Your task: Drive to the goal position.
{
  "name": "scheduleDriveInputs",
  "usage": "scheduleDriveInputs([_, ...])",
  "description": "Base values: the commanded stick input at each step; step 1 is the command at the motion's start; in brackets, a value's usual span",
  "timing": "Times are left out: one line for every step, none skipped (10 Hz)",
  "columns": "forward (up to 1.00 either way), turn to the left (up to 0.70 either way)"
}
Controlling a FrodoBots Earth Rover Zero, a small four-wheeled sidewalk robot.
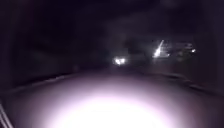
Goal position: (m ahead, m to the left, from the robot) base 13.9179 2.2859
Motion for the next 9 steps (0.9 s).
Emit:
scheduleDriveInputs([1.0, 0.0])
scheduleDriveInputs([1.0, 0.0])
scheduleDriveInputs([1.0, 0.0])
scheduleDriveInputs([1.0, 0.0])
scheduleDriveInputs([1.0, 0.0])
scheduleDriveInputs([1.0, 0.0])
scheduleDriveInputs([1.0, -0.12])
scheduleDriveInputs([1.0, -0.27])
scheduleDriveInputs([1.0, -0.27])
